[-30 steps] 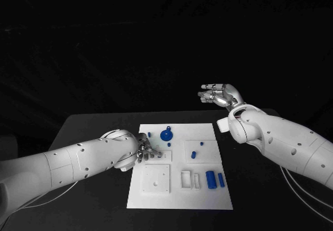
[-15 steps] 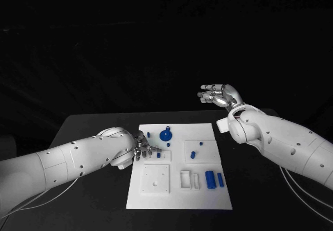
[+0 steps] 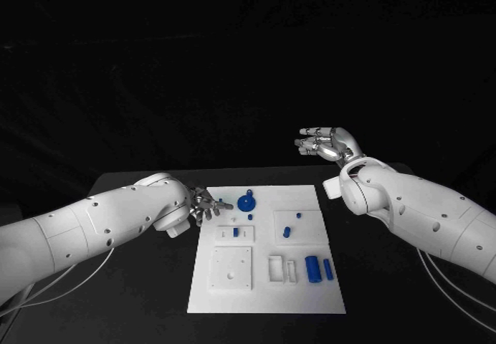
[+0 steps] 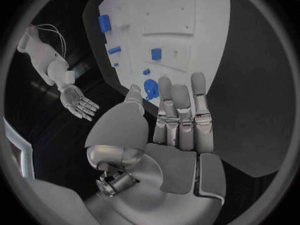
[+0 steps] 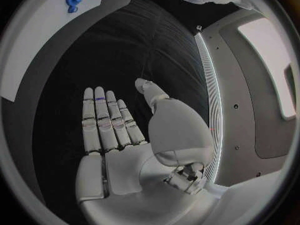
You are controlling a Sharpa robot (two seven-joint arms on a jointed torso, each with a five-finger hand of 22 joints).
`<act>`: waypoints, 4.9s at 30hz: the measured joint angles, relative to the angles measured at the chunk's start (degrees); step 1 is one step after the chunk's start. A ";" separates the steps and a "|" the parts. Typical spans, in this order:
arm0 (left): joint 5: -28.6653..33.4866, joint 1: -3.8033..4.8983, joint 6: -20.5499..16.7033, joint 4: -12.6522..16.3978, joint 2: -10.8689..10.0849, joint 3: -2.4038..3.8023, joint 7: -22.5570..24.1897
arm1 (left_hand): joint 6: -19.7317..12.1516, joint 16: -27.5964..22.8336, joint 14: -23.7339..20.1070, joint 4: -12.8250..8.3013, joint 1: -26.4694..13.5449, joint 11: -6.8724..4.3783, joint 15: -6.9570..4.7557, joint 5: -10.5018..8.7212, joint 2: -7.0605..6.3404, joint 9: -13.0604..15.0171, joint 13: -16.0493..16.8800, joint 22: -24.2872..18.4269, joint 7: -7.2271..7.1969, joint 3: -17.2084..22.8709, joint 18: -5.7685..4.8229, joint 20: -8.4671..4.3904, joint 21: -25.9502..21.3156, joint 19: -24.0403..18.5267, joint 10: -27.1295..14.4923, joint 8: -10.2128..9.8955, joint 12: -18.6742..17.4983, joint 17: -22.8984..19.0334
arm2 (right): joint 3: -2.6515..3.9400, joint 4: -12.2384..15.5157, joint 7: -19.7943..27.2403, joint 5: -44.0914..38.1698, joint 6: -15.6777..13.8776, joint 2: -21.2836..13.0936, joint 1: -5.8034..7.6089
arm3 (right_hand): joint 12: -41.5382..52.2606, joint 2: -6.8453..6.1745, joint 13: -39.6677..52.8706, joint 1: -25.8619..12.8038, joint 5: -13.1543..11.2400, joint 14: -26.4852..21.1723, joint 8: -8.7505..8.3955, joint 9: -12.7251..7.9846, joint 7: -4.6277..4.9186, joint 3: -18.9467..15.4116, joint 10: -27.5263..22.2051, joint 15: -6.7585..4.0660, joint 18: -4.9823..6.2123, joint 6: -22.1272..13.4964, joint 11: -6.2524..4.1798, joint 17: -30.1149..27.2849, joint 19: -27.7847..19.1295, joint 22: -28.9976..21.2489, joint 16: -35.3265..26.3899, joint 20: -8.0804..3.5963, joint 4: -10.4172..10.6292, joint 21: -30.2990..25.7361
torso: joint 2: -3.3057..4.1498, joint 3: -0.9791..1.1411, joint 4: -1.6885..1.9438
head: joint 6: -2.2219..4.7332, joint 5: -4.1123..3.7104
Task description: Assemble the parts on the task board
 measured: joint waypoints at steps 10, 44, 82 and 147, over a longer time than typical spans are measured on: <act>1.11 1.34 2.59 -10.43 3.21 0.18 -0.32 | -0.49 -0.46 -0.19 -3.34 1.37 0.15 0.19 8.99 1.55 -4.86 -0.82 -0.22 0.49 -2.28 0.00 0.00 -1.68 0.00 -0.14 0.56 -0.49 -1.21 | 0.00 -0.17 -0.08 0.01 0.32 0.17 0.00 | 0.00 0.00 0.00 0.00 0.52 0.00 0.00 0.00 0.00 -0.31 0.00 0.00 0.01 0.00 0.00 0.00 0.00 0.00 0.00 0.00 0.31 0.00 | 0.17 0.03 -0.27 | 0.82 0.35; -1.90 1.37 8.24 -27.21 12.90 -1.53 8.19 | -10.67 4.42 -3.21 1.20 -2.07 -0.04 0.13 9.28 1.95 4.85 0.33 -0.02 -0.58 -2.92 0.01 0.52 -2.28 -0.30 -4.66 21.97 6.14 -2.80 | 0.01 -0.28 -0.45 0.55 0.97 1.69 -0.01 | 0.23 0.24 0.00 -0.24 0.89 -0.40 -0.21 -0.05 0.21 -2.53 -0.41 0.40 0.00 -1.03 0.42 0.00 -0.22 0.00 0.00 0.22 0.47 0.00 | 1.47 0.53 -1.96 | 2.05 1.41; -3.12 -0.16 10.70 -30.69 14.21 -1.94 9.10 | -11.24 5.53 -4.19 -1.63 -1.30 0.46 0.71 9.84 3.18 0.03 -0.36 0.01 -0.02 -2.88 0.00 0.71 -2.06 -0.93 -5.55 19.72 6.67 -4.32 | 0.01 -0.14 -0.52 0.70 0.97 1.83 0.00 | 0.30 0.47 0.00 -0.01 0.98 -0.40 -0.20 -0.04 0.20 -2.99 -0.62 0.39 0.00 -1.02 0.21 0.00 -0.21 0.00 0.00 0.21 0.63 0.00 | 1.84 0.60 -2.25 | 1.51 1.43; 1.72 -0.29 9.04 -32.13 14.76 -1.70 9.69 | -10.92 5.52 -4.79 -4.06 1.80 0.66 0.90 9.84 5.80 -6.51 -0.66 0.01 0.30 -1.87 0.00 0.92 -2.06 -1.13 -6.15 17.00 6.66 -5.02 | 0.01 -0.38 -0.73 0.80 0.98 2.29 0.00 | 0.45 0.47 0.00 0.00 1.16 -0.39 -0.20 -0.09 0.19 -3.31 -0.62 0.39 0.00 -1.01 0.21 0.00 -0.21 0.00 0.00 0.21 0.64 0.00 | 1.87 0.71 -2.19 | 1.28 0.86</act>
